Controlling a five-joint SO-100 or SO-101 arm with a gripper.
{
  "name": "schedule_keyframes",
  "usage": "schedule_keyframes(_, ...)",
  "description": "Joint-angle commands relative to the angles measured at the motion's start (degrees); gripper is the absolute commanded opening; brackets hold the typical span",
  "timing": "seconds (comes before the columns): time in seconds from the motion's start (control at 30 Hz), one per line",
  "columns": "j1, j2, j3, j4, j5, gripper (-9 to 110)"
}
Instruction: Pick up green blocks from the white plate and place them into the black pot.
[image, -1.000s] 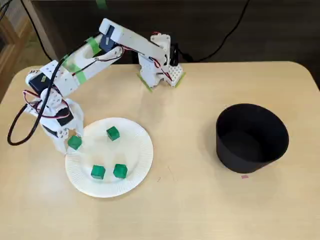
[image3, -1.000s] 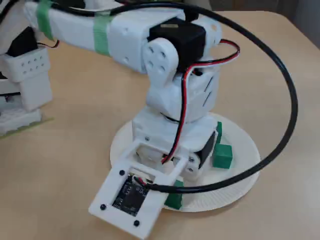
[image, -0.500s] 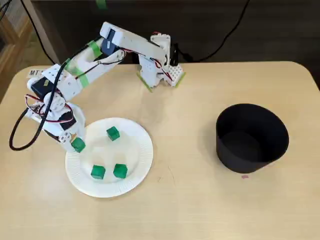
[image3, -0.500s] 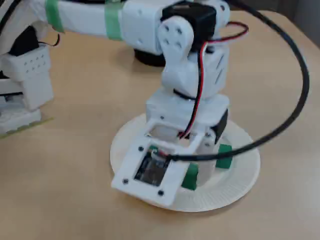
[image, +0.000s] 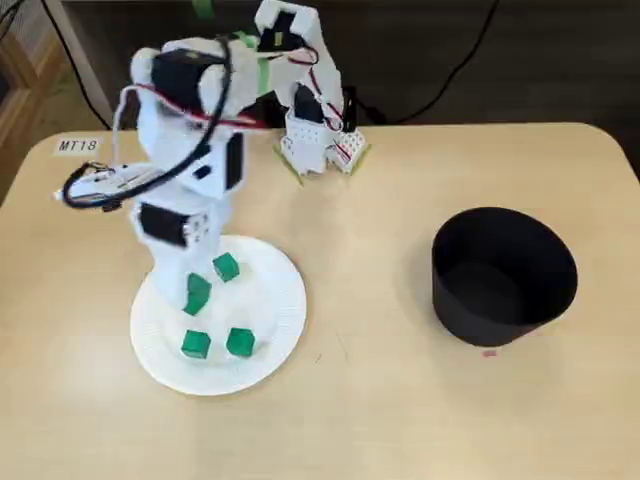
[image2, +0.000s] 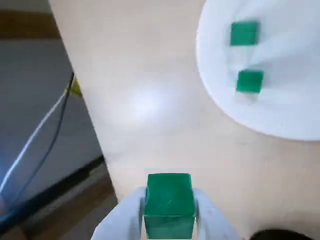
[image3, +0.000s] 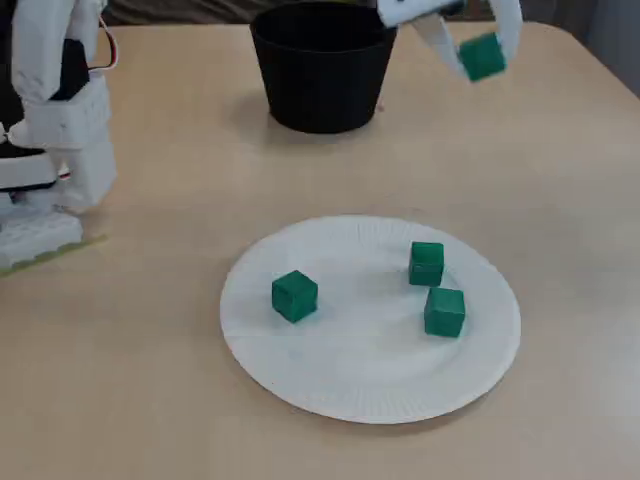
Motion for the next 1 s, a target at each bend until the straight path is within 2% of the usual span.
schedule_keyframes(0.0,-9.32,7.65,-1.58,0.26,0.62,-2)
schedule_keyframes(0.3,-31.38,17.14,12.66,-0.7,1.76,-2)
schedule_keyframes(0.47,-38.94,23.55,31.03,-11.78,4.04,-2)
schedule_keyframes(0.7,-44.21,22.59,44.47,-23.2,4.75,-2)
schedule_keyframes(0.97,-44.38,20.48,46.14,-27.07,3.43,-2)
